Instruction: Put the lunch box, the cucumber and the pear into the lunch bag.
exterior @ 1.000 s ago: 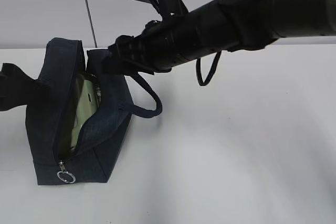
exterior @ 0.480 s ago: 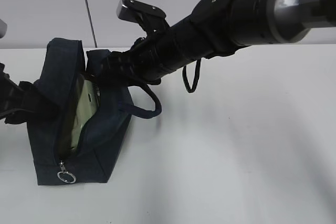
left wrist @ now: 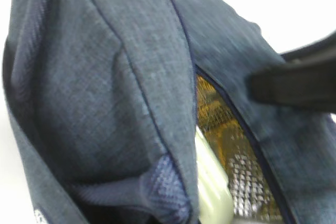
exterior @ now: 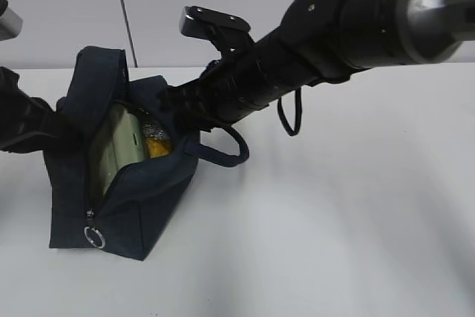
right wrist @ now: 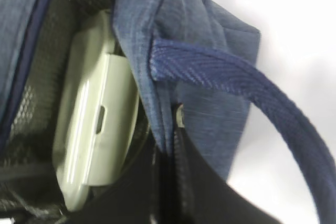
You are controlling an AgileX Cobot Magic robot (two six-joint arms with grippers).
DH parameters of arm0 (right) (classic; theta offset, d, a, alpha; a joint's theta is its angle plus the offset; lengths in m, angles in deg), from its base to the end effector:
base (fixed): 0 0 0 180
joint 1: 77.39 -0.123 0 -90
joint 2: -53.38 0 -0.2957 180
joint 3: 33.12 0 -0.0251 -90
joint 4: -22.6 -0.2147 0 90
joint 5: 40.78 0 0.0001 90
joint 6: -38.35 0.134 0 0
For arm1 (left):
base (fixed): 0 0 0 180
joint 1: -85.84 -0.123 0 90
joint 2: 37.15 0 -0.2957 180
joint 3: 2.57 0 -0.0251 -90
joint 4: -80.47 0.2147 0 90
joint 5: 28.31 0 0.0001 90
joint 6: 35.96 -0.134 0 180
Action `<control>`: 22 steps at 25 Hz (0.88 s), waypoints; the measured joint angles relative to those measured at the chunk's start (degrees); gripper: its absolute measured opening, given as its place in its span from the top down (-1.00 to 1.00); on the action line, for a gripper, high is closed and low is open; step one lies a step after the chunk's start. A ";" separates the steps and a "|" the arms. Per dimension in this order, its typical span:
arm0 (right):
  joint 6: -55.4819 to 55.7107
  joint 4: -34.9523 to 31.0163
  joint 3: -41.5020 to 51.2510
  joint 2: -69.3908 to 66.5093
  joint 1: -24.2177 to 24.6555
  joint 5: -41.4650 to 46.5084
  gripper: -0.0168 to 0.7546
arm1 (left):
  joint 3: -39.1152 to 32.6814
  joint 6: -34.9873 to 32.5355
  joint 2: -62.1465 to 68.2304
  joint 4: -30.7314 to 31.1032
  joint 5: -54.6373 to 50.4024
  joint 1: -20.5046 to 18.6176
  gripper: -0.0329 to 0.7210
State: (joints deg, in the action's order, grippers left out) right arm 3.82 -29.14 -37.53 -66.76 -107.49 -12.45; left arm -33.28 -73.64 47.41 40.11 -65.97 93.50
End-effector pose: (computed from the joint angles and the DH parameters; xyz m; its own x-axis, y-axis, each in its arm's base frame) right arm 0.3572 0.2649 0.2214 -0.7500 -0.1823 -0.6358 -0.5350 0.7323 0.4212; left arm 0.2368 -0.0854 0.2467 -0.7948 0.1675 -0.5833 0.3960 0.8714 -0.2895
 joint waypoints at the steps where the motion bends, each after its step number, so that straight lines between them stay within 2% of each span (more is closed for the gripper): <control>1: 1.10 0.76 2.17 1.58 0.00 -1.75 0.93 | 1.17 0.00 1.07 -0.07 -0.44 0.00 0.91; 6: 1.55 1.12 19.05 14.71 0.00 -12.77 0.93 | 7.67 -0.05 6.39 -0.57 -2.73 0.21 0.91; 11: 0.09 0.93 23.89 20.22 0.00 -13.69 0.93 | 11.58 0.00 11.57 -1.17 -4.06 4.48 0.91; 13: -0.74 0.89 23.89 20.22 0.00 -13.52 0.89 | 11.69 0.04 12.05 -1.26 -3.85 5.92 0.84; 15: -1.91 0.79 23.89 20.22 0.00 -13.17 0.56 | 11.69 0.04 12.05 -1.26 -3.80 6.42 0.61; 16: -2.06 0.79 23.89 20.22 0.00 -13.17 0.56 | 11.69 0.04 12.05 -1.20 -3.80 6.55 0.42; 17: -2.46 0.77 23.89 20.22 0.00 -13.41 0.04 | 11.69 0.04 12.05 -1.19 -3.80 6.62 0.25; 18: -2.69 0.77 23.89 20.22 0.00 -13.89 -0.25 | 11.69 0.04 12.05 -1.19 -3.80 6.62 0.06; 19: -2.95 0.77 23.89 20.22 0.00 -14.17 -0.45 | 11.69 0.07 11.99 -1.09 -3.80 6.62 -0.08; 20: -3.62 0.67 23.89 20.31 0.00 -14.59 -0.59 | 11.63 0.07 11.72 -0.95 -3.66 6.62 -0.17; 22: -5.10 0.67 23.89 20.76 0.00 -15.23 -0.63 | 10.88 0.07 10.37 -0.67 -2.51 6.68 -0.24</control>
State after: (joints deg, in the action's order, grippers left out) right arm -1.28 -28.47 -13.64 -46.00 -107.49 -27.68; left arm -22.39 -73.57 57.78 39.44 -68.48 100.18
